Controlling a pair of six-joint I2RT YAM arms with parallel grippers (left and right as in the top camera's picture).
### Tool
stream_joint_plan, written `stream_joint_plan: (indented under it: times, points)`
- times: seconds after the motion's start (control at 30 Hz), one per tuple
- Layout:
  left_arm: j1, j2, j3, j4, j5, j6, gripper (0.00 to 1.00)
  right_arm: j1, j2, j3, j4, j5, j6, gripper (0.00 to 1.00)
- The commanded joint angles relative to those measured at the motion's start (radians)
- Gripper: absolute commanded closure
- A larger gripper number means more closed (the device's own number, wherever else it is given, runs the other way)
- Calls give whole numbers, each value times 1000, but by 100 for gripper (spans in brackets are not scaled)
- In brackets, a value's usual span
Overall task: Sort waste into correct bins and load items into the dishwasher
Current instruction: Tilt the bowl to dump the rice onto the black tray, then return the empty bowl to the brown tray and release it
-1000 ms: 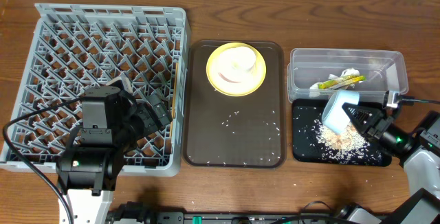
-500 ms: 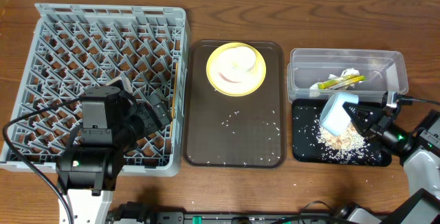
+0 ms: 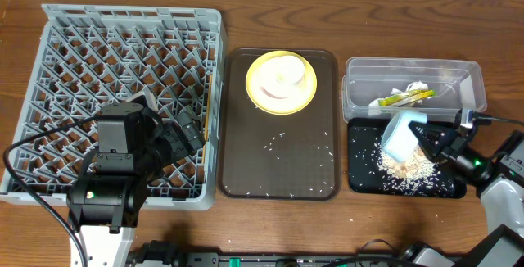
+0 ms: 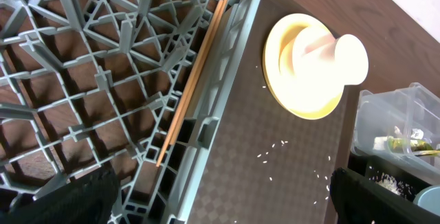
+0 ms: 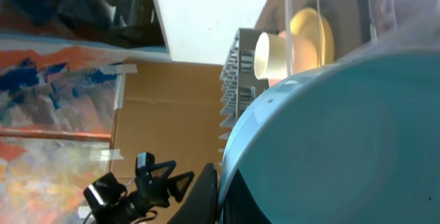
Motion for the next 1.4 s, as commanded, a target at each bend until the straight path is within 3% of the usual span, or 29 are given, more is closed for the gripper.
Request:
stream_joint_plan:
  times: [0.0,0.2,0.3,0.43,0.5,0.6,0.77,0.9,1.03,1.23,1.37]
  points:
    - [4,-1,13,0,-6,-6,1,14,-16,5,53,-55,121,99]
    - [4,-1,13,0,-6,-6,1,108,-82,46,409,-47,450,99]
    - [4,-1,13,0,-6,-6,1,219,-131,86,803,-13,770,99]
    - [4,-1,13,0,-6,-6,1,378,-145,132,1247,54,1082,98]
    - [4,-1,13,0,-6,-6,1,478,-144,144,1304,104,1126,98]
    - [4,-1,13,0,-6,-6,1,599,-135,144,1215,186,1057,98]
    - [4,-1,13,0,-6,-6,0,820,-114,144,848,382,753,98]
    - [4,-1,13,0,-6,-6,1,1028,-113,144,515,695,505,98]
    - [4,-1,13,0,-6,-6,1,1220,-113,145,310,1075,346,98]
    - [4,-1,13,0,-6,-6,1,1439,-106,145,151,1519,209,98]
    - [4,-1,13,0,-6,-6,1,1527,-74,145,156,1656,198,98]
